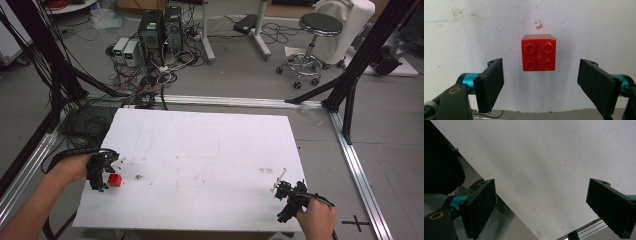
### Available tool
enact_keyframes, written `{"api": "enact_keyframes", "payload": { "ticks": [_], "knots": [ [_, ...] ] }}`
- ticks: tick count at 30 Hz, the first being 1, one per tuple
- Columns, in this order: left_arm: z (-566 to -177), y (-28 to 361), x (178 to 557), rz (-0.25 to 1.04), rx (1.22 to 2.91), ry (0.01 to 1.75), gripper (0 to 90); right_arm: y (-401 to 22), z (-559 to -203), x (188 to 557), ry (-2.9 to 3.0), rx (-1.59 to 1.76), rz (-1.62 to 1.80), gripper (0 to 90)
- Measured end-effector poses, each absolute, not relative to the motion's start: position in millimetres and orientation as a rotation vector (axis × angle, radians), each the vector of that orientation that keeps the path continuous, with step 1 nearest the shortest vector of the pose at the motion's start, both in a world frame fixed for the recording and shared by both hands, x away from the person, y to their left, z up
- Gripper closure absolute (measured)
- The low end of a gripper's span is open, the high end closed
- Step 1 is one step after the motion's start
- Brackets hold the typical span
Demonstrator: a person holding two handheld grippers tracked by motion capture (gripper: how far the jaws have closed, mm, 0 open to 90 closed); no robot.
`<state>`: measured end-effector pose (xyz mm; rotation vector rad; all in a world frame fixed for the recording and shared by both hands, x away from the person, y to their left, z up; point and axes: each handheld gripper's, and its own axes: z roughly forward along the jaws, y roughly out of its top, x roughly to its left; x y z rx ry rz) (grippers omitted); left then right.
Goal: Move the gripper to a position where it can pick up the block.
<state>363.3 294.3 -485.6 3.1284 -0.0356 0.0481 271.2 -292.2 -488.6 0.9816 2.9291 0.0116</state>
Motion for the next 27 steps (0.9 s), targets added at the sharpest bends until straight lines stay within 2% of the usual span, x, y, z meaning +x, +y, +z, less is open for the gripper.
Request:
{"api": "enact_keyframes", "payload": {
  "ticks": [14, 27],
  "knots": [
    [-505.2, 286.5, 364.7, 0.054, 3.141, -0.114, 21.6, -291.7, -490.7, 271.7, 2.93, 0.976, 0.016, 8.9],
    [-506.3, 287.9, 364.3, 0.038, 3.146, -0.094, 21.6, -289.9, -490.8, 272.0, 2.936, 0.967, 0.008, 8.9]
  ]
}}
